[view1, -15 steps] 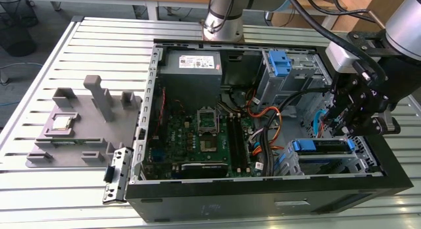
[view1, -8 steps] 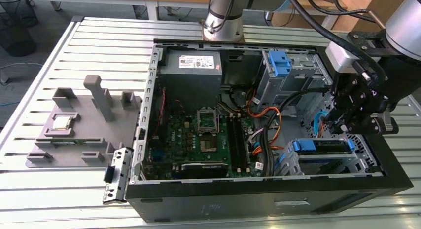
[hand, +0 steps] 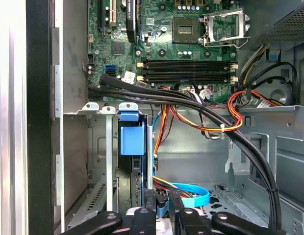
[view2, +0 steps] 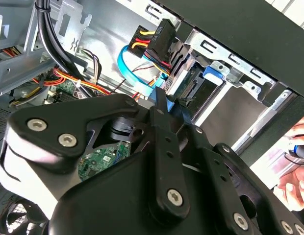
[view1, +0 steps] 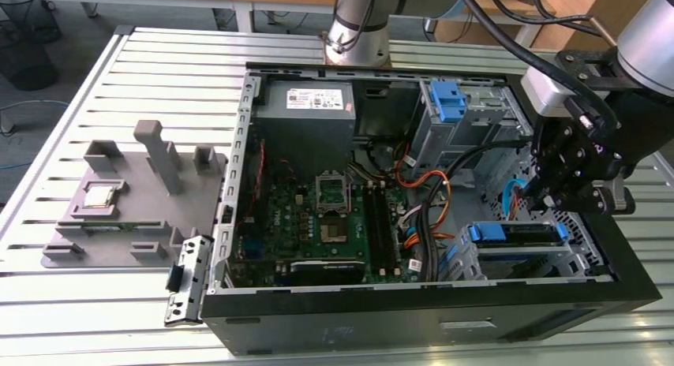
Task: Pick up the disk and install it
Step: 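Insert the first disk wire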
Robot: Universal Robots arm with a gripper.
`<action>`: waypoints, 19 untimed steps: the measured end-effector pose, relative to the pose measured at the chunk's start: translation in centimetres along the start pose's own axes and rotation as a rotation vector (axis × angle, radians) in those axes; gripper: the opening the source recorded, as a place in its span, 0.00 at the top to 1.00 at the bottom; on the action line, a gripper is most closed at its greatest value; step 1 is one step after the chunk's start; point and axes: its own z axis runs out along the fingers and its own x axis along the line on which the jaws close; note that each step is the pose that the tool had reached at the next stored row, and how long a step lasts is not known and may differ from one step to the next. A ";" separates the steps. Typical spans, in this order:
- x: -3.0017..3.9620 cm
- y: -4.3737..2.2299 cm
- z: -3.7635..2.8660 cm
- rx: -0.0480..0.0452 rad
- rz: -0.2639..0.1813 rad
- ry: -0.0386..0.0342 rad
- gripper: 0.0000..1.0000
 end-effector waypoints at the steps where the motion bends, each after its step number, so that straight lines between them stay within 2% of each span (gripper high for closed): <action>1: 0.00 0.00 0.00 -0.0001 0.000 0.0000 0.75; 5: 0.00 0.00 0.00 0.0000 0.000 0.0000 0.76; 6: 0.00 0.00 0.00 0.0000 0.000 0.0000 0.82; 7: 0.00 0.00 0.01 0.0000 0.000 0.0000 0.84; 16: 0.00 0.00 0.01 0.0000 0.000 0.0000 0.84; 19: 0.03 0.03 0.03 0.0040 0.000 -0.0002 0.84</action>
